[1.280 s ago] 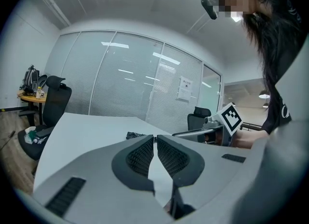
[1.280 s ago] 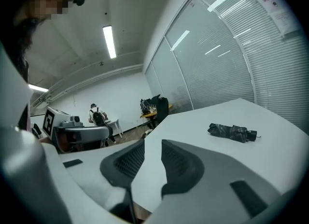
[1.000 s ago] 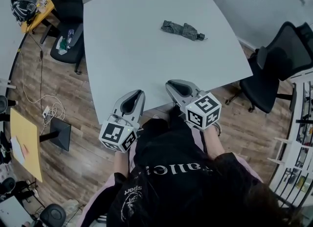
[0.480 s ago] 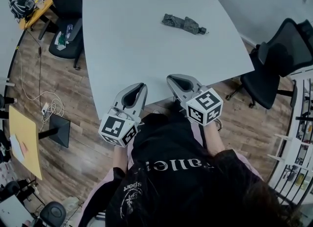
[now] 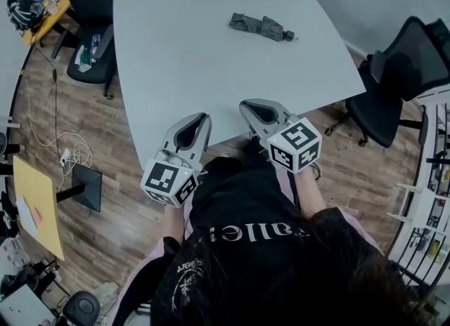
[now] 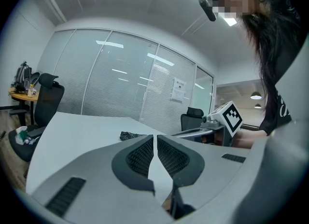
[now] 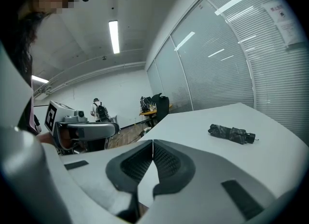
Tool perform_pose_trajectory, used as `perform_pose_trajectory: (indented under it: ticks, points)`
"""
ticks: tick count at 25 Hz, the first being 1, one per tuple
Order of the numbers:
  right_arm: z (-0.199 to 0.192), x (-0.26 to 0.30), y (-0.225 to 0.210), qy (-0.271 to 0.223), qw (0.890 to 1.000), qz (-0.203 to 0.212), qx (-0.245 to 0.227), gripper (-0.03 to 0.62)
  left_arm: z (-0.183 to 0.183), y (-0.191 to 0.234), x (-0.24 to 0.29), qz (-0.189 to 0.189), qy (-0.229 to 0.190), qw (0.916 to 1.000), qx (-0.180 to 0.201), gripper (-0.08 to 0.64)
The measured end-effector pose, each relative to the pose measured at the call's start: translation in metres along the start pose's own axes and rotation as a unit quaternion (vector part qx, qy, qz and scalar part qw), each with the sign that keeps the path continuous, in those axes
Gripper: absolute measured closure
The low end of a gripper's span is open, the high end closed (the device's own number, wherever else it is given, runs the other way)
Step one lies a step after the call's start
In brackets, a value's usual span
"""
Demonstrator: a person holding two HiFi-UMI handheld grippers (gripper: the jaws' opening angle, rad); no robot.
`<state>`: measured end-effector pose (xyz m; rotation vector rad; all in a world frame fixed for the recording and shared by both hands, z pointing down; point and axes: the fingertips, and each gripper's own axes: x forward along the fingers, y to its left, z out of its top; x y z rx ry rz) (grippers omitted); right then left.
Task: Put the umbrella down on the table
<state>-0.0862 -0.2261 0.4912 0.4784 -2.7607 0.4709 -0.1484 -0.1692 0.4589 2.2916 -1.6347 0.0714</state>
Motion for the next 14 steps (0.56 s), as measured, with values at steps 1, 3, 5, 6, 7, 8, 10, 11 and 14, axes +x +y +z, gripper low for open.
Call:
perform_pose_trajectory:
  ticks: [1, 3, 5, 6, 7, 8, 10, 11, 14]
  points:
    - [0.0, -0.001, -0.001, 0.0, 1.0, -0.002, 0.0, 0.571, -0.001, 0.0, 0.0, -0.001, 0.001, 1.0, 0.0, 0.534]
    - [0.0, -0.002, -0.003, 0.001, 1.0, -0.006, 0.0, 0.571, -0.002, -0.001, 0.002, -0.004, 0.002, 1.0, -0.001, 0.534]
    - [-0.001, -0.004, -0.005, 0.002, 1.0, -0.009, 0.0, 0.571, -0.003, -0.003, 0.004, -0.008, 0.001, 1.0, -0.001, 0.534]
    - [-0.001, -0.005, -0.006, 0.003, 1.0, -0.01, 0.0, 0.571, -0.003, -0.004, 0.005, -0.01, 0.001, 1.0, -0.002, 0.534]
    - [-0.001, -0.005, -0.007, 0.004, 1.0, -0.012, 0.0, 0.571, -0.002, -0.004, 0.006, -0.011, 0.0, 0.9999, -0.003, 0.534]
    - [-0.002, -0.005, -0.008, 0.006, 1.0, -0.012, 0.0, 0.571, -0.001, -0.004, 0.007, -0.012, -0.001, 0.9999, -0.004, 0.534]
    - [-0.001, -0.003, -0.01, 0.009, 1.0, -0.012, -0.005, 0.571, 0.002, -0.002, 0.008, -0.012, -0.005, 0.9999, -0.005, 0.534]
    - [0.0, -0.002, -0.011, 0.011, 1.0, -0.011, -0.008, 0.571, 0.003, -0.001, 0.009, -0.012, -0.008, 0.9999, -0.004, 0.534]
    - [0.005, 0.0, -0.018, 0.013, 1.0, -0.01, -0.019, 0.571, 0.007, 0.0, 0.013, -0.012, -0.016, 0.9998, -0.003, 0.534]
